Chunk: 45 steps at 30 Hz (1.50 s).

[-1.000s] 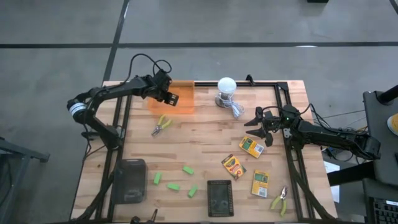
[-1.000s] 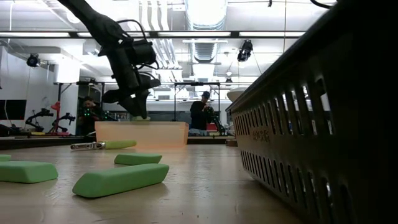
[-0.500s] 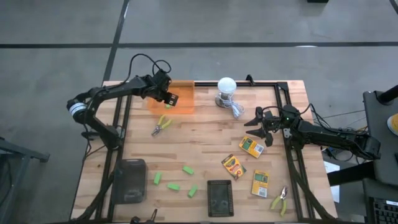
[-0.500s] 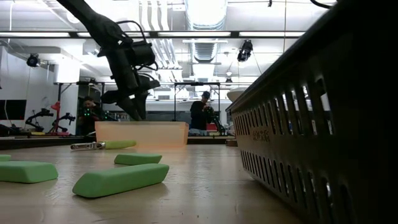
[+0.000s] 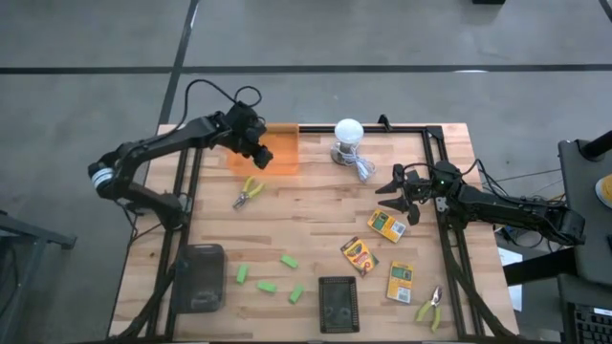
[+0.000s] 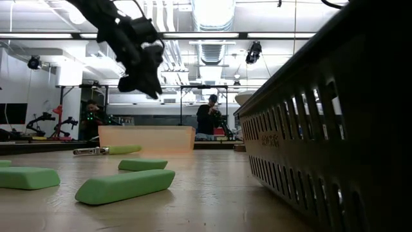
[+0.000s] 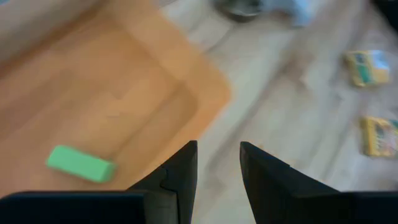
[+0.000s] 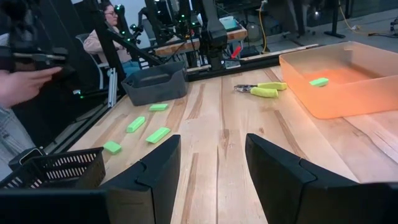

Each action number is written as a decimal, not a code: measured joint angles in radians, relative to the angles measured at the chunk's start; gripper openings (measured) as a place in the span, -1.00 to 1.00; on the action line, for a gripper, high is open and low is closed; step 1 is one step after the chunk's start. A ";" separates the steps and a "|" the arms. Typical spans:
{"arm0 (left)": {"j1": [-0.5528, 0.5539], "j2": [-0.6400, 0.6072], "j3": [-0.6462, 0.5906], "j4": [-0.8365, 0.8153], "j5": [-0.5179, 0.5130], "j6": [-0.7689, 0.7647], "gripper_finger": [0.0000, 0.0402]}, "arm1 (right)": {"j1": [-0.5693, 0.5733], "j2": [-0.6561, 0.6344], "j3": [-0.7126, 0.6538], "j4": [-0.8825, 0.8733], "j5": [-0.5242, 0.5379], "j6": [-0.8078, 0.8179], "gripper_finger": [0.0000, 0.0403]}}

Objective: Pick & Place School Supplies
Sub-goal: Put the green eraser into the orange bin

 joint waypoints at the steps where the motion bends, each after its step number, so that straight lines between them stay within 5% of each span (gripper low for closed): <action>1: -0.014 -0.012 -0.001 0.001 0.006 0.008 -0.38 | 0.000 0.000 0.000 0.000 0.000 0.000 -0.12; 18: -0.415 -0.088 -0.005 0.059 -0.036 0.202 -0.38 | 0.000 0.000 0.000 0.000 0.000 0.000 -0.12; 26: -0.688 -0.086 -0.006 0.069 -0.052 0.286 -0.38 | 0.000 0.000 0.000 0.000 0.000 0.000 -0.12; 33: -0.895 -0.081 -0.072 0.239 -0.155 0.318 -0.38 | 0.000 0.000 0.000 0.000 0.000 0.000 -0.12; 39: -0.955 -0.055 -0.172 0.390 -0.283 0.218 -0.38 | 0.000 0.000 0.000 0.000 0.000 0.000 -0.12; 45: -0.955 -0.020 -0.249 0.471 -0.285 0.209 -0.38 | 0.000 0.000 0.000 0.000 0.000 0.000 -0.12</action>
